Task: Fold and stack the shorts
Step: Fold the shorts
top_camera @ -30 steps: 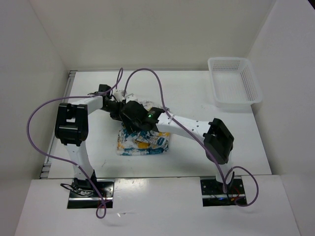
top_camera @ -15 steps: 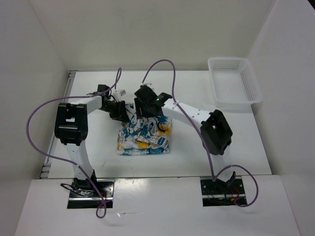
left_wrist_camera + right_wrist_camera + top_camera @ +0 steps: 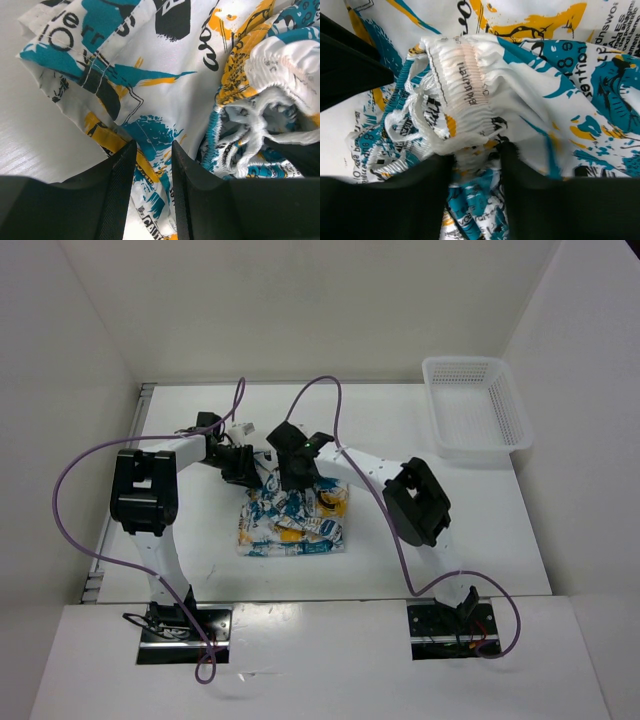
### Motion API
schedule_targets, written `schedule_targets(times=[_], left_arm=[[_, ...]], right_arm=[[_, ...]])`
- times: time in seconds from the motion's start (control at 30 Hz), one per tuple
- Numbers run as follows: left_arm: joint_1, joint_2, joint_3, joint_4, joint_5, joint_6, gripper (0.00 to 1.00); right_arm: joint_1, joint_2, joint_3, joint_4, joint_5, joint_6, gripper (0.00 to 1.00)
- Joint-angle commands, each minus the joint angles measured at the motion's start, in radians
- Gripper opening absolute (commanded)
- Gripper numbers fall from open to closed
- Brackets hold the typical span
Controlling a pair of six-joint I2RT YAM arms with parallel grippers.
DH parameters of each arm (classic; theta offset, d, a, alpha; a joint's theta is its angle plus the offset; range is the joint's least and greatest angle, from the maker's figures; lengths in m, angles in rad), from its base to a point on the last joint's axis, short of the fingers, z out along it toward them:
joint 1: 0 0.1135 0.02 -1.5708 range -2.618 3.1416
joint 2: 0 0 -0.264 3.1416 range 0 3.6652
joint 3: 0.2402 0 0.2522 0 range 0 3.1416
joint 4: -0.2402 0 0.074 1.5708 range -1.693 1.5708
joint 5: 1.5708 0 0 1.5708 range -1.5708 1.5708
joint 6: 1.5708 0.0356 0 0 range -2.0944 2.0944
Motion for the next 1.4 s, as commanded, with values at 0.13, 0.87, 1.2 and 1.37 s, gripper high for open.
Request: schedule_targets(times=[0.13,0.87,1.2,1.37], left_arm=[[0.014,0.045,-0.028,-0.030,-0.104,0.033,0.43],[0.033,0.027,-0.086,-0.011,-0.094,0.033,0.42],[0.129,-0.070,-0.063,-0.091,-0.094,0.033,0.42],[0.171,-0.131,0.006,-0.146,-0.105,0.033,0.42]], right_arm=[[0.011,-0.022,0.079,-0.022,0.063,0.037,0.09],[0.121,0.202,0.708,-0.352,0.088,-0.114,0.06],[0.121,0.248,0.763,-0.409,0.131,-0.084,0.43],[0.130,0.248,0.782,-0.409,0.057,-0.104,0.61]])
